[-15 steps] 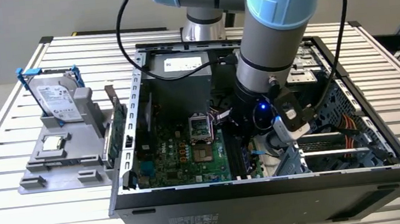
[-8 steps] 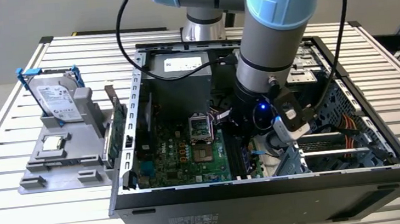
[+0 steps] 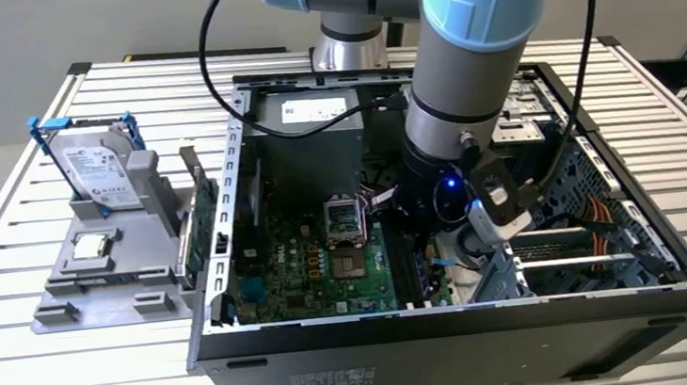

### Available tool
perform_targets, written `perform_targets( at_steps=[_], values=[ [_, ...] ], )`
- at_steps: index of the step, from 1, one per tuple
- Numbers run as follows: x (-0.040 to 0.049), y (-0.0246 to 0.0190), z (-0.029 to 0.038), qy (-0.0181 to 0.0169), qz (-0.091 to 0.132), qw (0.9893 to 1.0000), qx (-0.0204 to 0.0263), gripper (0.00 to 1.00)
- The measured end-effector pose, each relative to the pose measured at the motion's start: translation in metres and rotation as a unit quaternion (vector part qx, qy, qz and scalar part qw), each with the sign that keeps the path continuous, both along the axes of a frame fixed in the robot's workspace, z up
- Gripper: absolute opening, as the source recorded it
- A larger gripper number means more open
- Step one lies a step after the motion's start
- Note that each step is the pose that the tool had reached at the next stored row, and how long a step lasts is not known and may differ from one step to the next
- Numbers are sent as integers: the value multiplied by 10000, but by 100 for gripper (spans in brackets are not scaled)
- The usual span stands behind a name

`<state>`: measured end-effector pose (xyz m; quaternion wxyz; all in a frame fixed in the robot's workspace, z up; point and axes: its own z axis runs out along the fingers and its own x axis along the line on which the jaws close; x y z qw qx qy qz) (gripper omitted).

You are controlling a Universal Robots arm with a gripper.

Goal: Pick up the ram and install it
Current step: 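Insert the ram into the slot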

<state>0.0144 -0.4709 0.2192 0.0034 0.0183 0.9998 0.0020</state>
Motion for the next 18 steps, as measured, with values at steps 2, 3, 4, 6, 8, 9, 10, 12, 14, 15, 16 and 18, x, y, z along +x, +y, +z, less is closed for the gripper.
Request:
perform_targets(
  at_steps=[2, 3, 4, 6, 8, 9, 10, 12, 14, 15, 16, 18],
  values=[
    [0, -1, -11, 0, 0, 10000, 0, 0],
    [0, -1, -12, 0, 0, 10000, 0, 0],
    [0, -1, -12, 0, 1, 10000, -1, 0],
    [0, -2, -13, 0, 1, 10000, 0, 0],
    [0, -2, -13, 0, -5, 10000, 0, 0],
    [1, -3, -13, 1, -7, 10000, -2, 0],
    [0, -6, -13, 4, -9, 10000, -4, 0],
    [0, -7, -13, 6, -15, 10000, -7, 0],
    [0, -8, -14, 6, -29, 10000, -11, 0],
    [1, -8, -17, 6, -34, 10000, -17, 0],
    [1, -8, -21, 5, -42, 10000, -25, 0],
    [1, -6, -35, 5, -67, 10000, -45, 0]
  ],
)
